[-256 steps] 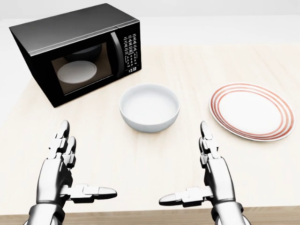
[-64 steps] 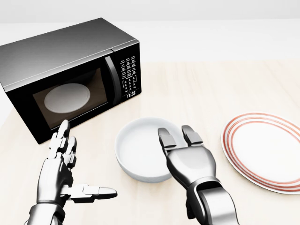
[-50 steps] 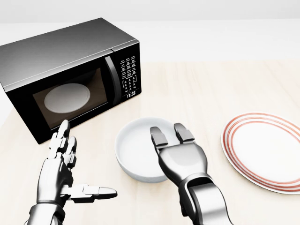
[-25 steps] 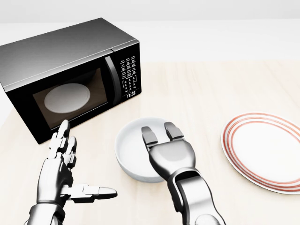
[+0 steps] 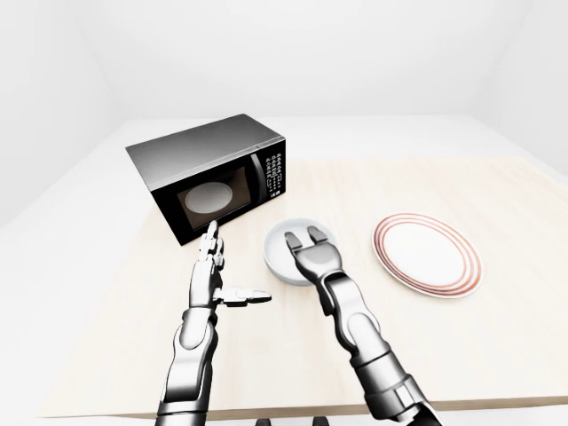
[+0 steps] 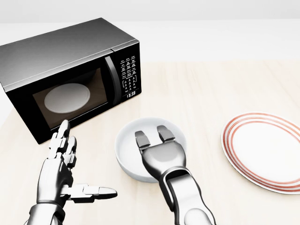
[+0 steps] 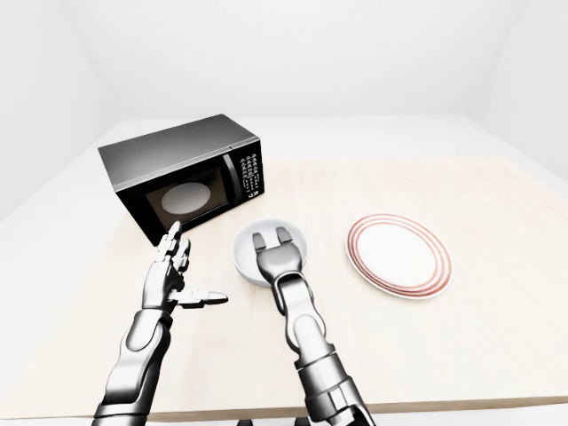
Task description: Pick up the white bowl and put it on the plate.
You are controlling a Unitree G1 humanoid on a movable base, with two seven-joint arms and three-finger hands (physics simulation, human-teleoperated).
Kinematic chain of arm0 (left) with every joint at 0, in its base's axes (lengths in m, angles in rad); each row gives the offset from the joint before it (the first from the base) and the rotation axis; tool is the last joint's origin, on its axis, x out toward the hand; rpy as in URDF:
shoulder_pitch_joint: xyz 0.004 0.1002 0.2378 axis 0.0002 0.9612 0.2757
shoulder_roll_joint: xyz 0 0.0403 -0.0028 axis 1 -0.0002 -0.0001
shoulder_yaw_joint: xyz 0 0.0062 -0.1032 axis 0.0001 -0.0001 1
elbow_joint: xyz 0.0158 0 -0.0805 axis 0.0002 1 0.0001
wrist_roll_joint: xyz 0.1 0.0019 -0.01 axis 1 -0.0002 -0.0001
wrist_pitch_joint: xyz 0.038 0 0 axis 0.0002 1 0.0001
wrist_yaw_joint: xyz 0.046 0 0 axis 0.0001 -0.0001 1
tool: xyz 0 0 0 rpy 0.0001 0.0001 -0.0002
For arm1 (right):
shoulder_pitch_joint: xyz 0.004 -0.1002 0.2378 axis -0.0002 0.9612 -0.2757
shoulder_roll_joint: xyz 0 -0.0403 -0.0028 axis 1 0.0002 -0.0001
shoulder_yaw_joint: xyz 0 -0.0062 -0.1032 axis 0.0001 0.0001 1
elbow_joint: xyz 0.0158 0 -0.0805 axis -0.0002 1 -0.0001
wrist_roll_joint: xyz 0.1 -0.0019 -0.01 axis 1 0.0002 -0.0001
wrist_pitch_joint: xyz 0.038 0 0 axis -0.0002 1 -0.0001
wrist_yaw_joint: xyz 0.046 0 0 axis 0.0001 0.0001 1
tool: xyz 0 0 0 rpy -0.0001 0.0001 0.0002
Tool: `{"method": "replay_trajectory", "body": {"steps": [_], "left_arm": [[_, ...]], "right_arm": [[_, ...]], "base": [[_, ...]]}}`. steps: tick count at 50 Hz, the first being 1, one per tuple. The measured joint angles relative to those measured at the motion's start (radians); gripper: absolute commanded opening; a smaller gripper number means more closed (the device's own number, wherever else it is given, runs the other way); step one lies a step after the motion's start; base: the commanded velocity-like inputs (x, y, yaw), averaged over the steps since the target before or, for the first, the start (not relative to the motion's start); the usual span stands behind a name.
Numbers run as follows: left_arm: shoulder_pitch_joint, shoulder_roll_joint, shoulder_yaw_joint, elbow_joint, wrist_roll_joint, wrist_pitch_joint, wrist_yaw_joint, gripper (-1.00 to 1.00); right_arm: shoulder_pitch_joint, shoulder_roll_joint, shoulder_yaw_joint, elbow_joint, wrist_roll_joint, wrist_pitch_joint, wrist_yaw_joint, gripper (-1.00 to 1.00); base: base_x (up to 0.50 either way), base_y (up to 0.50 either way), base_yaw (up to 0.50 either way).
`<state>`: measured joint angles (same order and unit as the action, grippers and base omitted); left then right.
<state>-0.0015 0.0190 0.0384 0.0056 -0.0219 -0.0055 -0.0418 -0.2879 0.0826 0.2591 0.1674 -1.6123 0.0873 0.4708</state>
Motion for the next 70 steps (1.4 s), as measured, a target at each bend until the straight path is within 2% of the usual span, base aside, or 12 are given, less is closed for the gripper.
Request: {"method": "replay_trajectory", "body": {"steps": [63,64,66,67,70], "left_arm": [[0.000,0.000,0.000,0.000,0.000,0.000,0.000,1.00],[0.000,0.000,0.000,0.000,0.000,0.000,0.000,1.00],[0.000,0.000,0.000,0.000,0.000,0.000,0.000,1.00],[0.000,0.000,0.000,0.000,0.000,0.000,0.000,1.00],[0.000,0.000,0.000,0.000,0.000,0.000,0.000,1.00]], "right_arm": [[-0.012,-0.004,0.008,0.162,-0.006,0.000,-0.082,1.00],[-0.012,-0.004,0.008,0.163,-0.006,0.000,-0.083,0.53],[-0.010,-0.004,0.009,0.165,-0.006,0.000,-0.085,-0.77],[-0.010,-0.004,0.010,0.166,-0.006,0.000,-0.085,-1.00],[-0.007,-0.005,0.011,0.169,-0.005,0.000,-0.089,-1.00]], "base": [[0.00,0.00,0.00],[0.00,0.00,0.00],[0.00,0.00,0.00],[0.00,0.00,0.00],[0.00,0.00,0.00]]}}
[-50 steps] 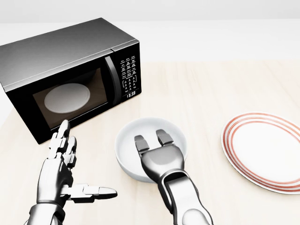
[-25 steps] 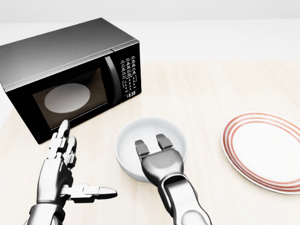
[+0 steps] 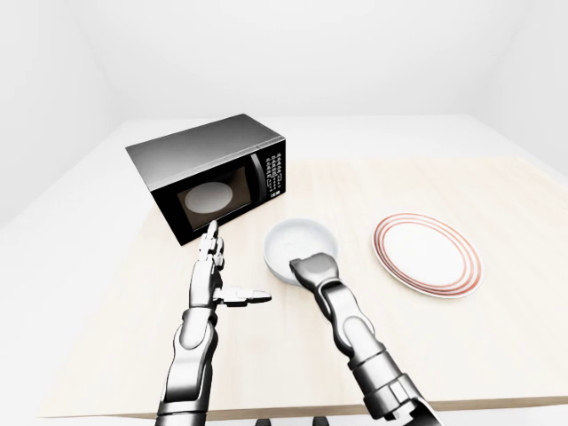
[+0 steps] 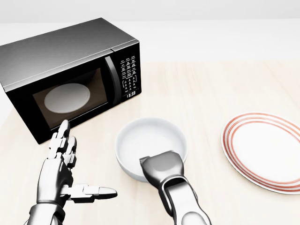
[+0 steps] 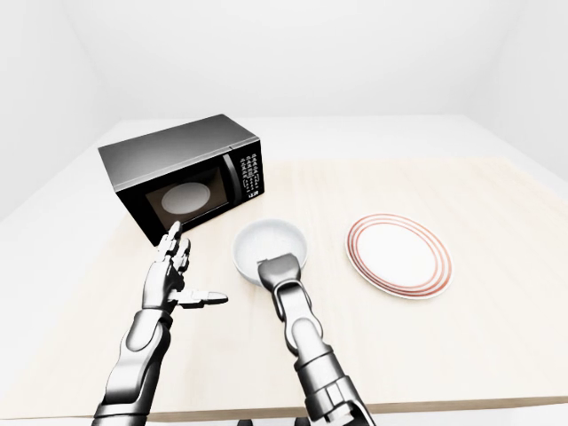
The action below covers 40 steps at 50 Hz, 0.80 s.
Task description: Pick up the white bowl and put it on the plate.
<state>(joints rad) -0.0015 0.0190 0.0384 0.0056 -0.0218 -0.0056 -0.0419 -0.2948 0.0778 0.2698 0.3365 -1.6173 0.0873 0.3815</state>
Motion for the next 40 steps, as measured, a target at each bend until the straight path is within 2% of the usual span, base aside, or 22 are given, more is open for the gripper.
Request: {"method": "replay_trajectory", "body": {"steps": [19,40], "left_arm": [[0.000,0.000,0.000,0.000,0.000,0.000,0.000,1.00],[0.000,0.000,0.000,0.000,0.000,0.000,0.000,1.00]], "right_arm": [[0.004,0.001,0.005,-0.029,-0.024,-0.006,-0.031,-1.00],[-0.010,0.004,-0.022,-0.244,0.018,0.000,0.090,-1.00]], "base": [[0.00,0.00,0.00],[0.00,0.00,0.00]]}}
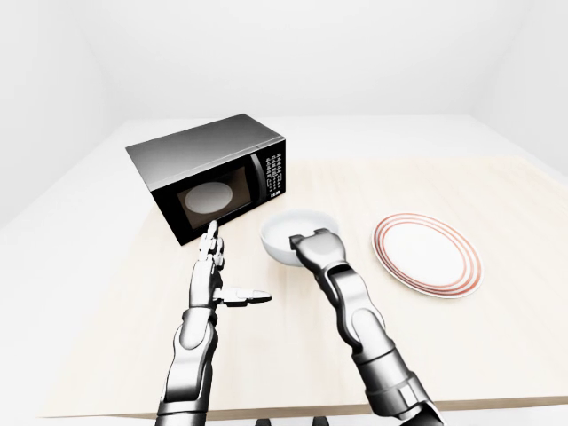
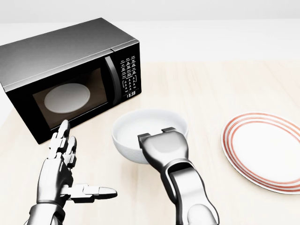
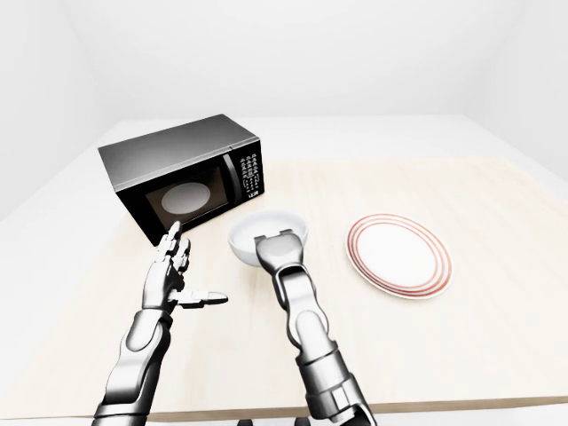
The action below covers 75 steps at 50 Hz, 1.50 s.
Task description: Pick up the white bowl and put it on the plate.
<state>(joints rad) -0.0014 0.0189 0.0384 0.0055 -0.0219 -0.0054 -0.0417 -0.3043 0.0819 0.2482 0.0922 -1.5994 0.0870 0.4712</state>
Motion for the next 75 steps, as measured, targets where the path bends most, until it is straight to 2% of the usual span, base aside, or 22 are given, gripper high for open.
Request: {"method": "replay_trajectory", "body": {"steps": [15,42,75], "left_arm": [[0.000,0.000,0.000,0.000,0.000,0.000,0.000,1.00],[0.000,0.000,0.000,0.000,0.000,0.000,0.000,1.00],[0.000,0.000,0.000,0.000,0.000,0.000,0.000,1.00]], "right_arm": [[-0.013,-0.004,-0.020,-0.092,0.007,0.000,0.025,-1.00],[-0.052,-0.044,-0.072,-0.083,-0.036,0.000,-0.098,-1.00],[-0.127,-0.183,-0.198,0.028,0.120,0.000,-0.197,-1.00]], "base": [[0.00,0.00,0.00],[0.00,0.00,0.00],[0.00,0.00,0.00]]}}
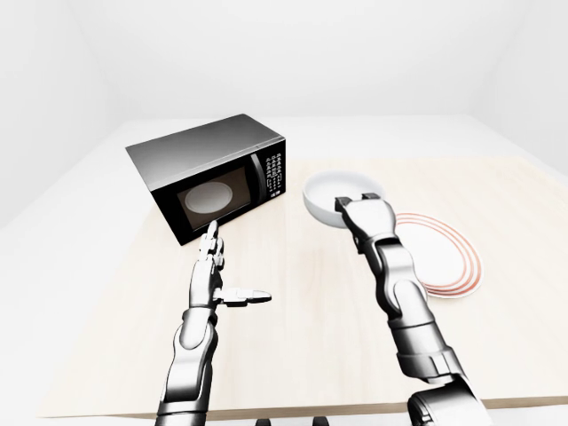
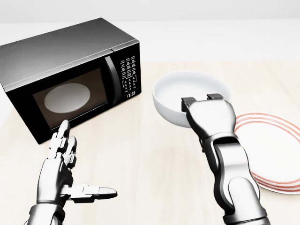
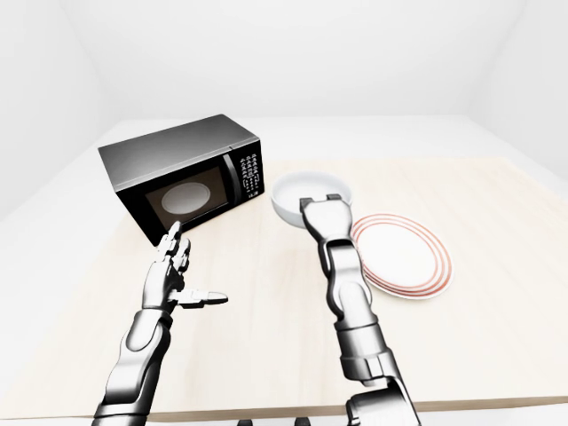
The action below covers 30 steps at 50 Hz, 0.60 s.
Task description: Pick up the white bowl and put it on the plate.
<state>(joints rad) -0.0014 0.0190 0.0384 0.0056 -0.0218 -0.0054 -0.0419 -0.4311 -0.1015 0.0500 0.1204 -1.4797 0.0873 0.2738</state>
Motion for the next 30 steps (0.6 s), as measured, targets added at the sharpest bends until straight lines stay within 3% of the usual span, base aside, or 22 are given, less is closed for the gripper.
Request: {"method": "replay_trajectory", "body": {"steps": [30], "left_arm": [[0.000,0.000,0.000,0.000,0.000,0.000,0.000,1.00]], "right_arm": [[0.004,-0.145,-0.108,0.064,0.140,0.000,-0.062,-1.00]], "base": [[0.00,0.00,0.00]]}}
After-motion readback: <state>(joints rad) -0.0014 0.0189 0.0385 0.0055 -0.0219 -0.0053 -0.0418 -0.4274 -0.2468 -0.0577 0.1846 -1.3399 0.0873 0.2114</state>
